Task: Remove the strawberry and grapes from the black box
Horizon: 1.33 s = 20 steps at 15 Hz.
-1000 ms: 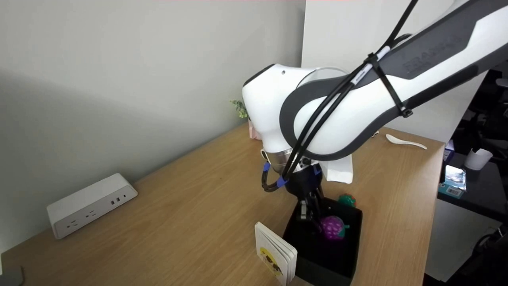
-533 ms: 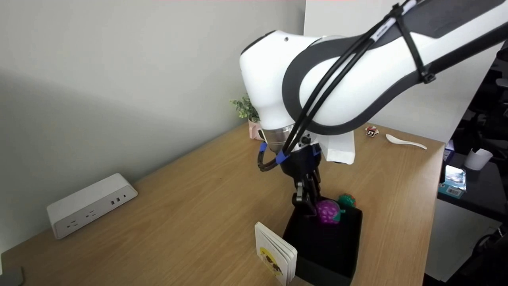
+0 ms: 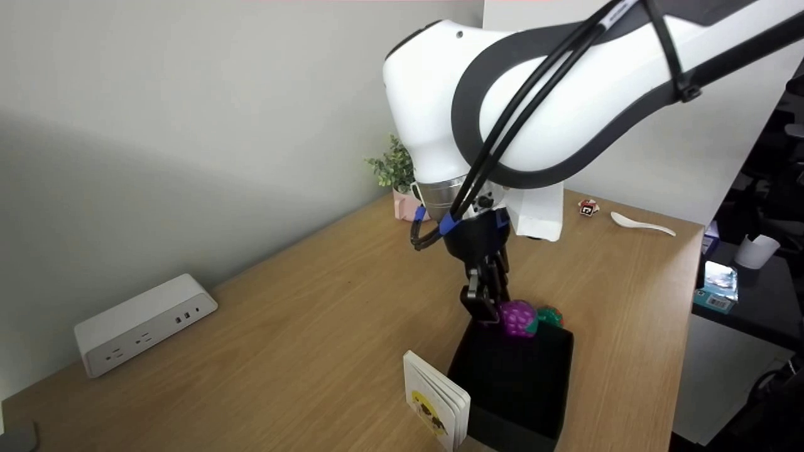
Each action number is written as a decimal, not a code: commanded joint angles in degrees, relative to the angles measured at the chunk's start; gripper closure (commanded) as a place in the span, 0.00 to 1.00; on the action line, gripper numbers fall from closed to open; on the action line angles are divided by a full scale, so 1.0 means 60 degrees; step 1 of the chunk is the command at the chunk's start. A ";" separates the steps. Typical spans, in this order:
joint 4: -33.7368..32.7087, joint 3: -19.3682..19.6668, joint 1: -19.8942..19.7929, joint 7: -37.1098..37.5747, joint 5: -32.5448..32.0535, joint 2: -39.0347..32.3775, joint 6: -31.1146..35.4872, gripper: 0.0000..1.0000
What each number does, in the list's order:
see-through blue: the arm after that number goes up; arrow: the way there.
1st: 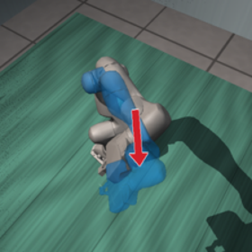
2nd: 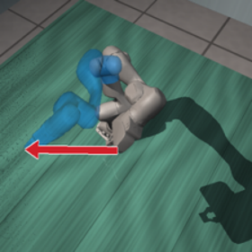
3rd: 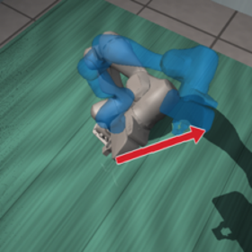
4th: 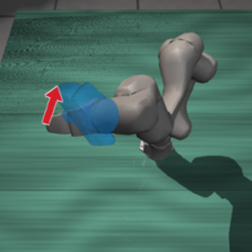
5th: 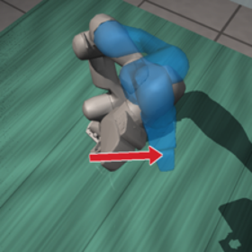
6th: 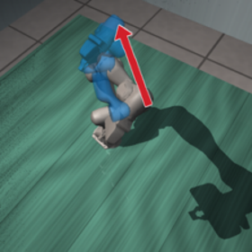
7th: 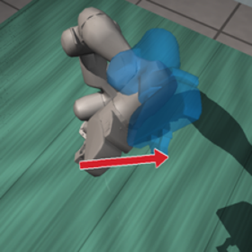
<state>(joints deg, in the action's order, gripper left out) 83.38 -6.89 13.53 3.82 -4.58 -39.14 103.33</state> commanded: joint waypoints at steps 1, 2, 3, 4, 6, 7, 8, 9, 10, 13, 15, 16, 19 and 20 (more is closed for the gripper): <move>0.0869 0.0272 -0.0219 0.0296 0.0074 0.0586 0.0103 0.83; 0.1114 0.0344 -0.0328 0.0375 0.0131 0.0711 0.0174 0.83; 0.1354 0.0416 -0.0429 0.0455 0.0182 0.0842 0.0244 0.83; 0.1627 0.0485 -0.0549 0.0515 0.0248 0.1005 0.0317 0.83; 0.2060 0.0587 -0.0750 0.0622 0.0346 0.1278 0.0397 0.83; 0.2222 0.0630 -0.0839 0.0644 0.0378 0.1372 0.0415 0.83; 0.2387 0.0666 -0.0927 0.0662 0.0420 0.1486 0.0417 0.83; 0.2500 0.0691 -0.1002 0.0665 0.0454 0.1547 0.0436 0.83; 0.2607 0.0700 -0.1066 0.0668 0.0500 0.1613 0.0427 0.83; 0.2767 0.0715 -0.1180 0.0608 0.0589 0.1647 0.0443 0.83; 0.2772 0.0704 -0.1222 0.0551 0.0659 0.1583 0.0458 0.83; 0.2714 0.0759 -0.1222 0.0665 0.0643 0.1506 0.0410 0.83; 0.2686 0.0855 -0.1532 0.0478 0.0979 0.1306 0.0339 0.83; 0.2712 0.0909 -0.1661 0.0431 0.1116 0.1236 0.0356 0.83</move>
<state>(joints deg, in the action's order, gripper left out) 98.05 -1.85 5.99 7.46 -0.33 -31.66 104.24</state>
